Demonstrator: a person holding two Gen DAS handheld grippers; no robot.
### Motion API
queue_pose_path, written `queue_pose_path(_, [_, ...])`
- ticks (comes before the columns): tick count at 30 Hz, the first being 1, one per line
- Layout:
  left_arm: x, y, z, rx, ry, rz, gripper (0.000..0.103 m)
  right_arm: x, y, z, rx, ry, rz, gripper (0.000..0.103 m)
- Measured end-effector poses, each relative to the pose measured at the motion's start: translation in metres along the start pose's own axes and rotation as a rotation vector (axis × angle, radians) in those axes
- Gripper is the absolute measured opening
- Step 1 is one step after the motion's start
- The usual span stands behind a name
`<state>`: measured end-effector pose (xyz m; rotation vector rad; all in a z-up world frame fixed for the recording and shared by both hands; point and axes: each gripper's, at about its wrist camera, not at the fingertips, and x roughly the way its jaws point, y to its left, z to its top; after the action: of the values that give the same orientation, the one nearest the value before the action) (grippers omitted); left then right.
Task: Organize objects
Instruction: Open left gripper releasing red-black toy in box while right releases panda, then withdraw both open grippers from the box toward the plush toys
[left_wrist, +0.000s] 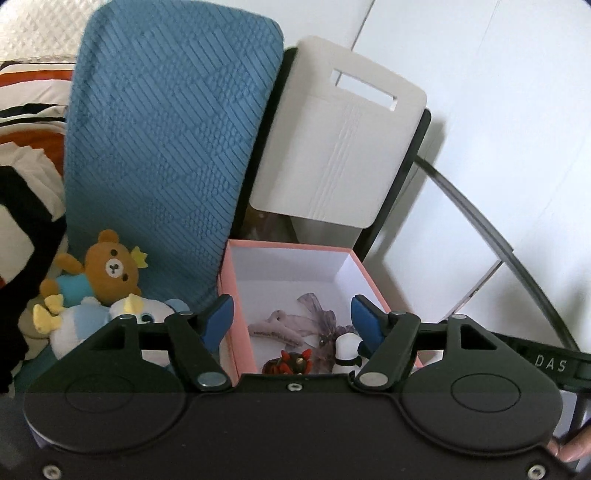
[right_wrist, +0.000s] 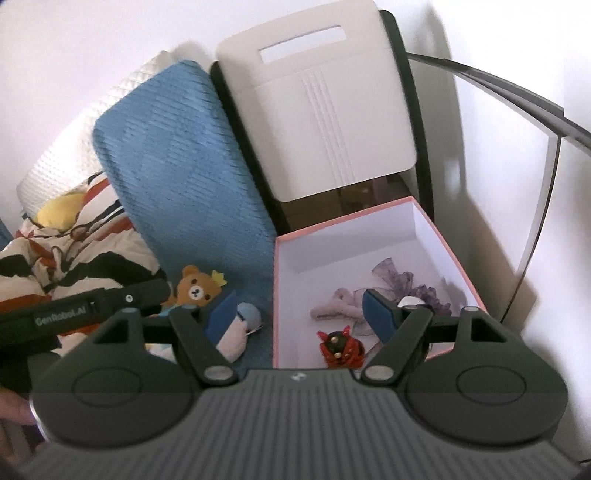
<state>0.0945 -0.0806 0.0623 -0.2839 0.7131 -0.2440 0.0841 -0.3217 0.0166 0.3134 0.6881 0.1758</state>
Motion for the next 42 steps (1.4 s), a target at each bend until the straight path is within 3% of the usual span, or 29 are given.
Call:
queue_pose_path(21, [-0.096, 0.047, -0.061, -0.037, -0.110, 0.054, 0.090, -0.021, 0.072, -0.065, -0.070, -0.029, 0.083, 0.077])
queue_pose_path(42, [-0.117, 0.089, -0.105, -0.101, -0.168, 0.104, 0.094, 0.007, 0.108, -0.120, -0.079, 0.001, 0.127, 0.077])
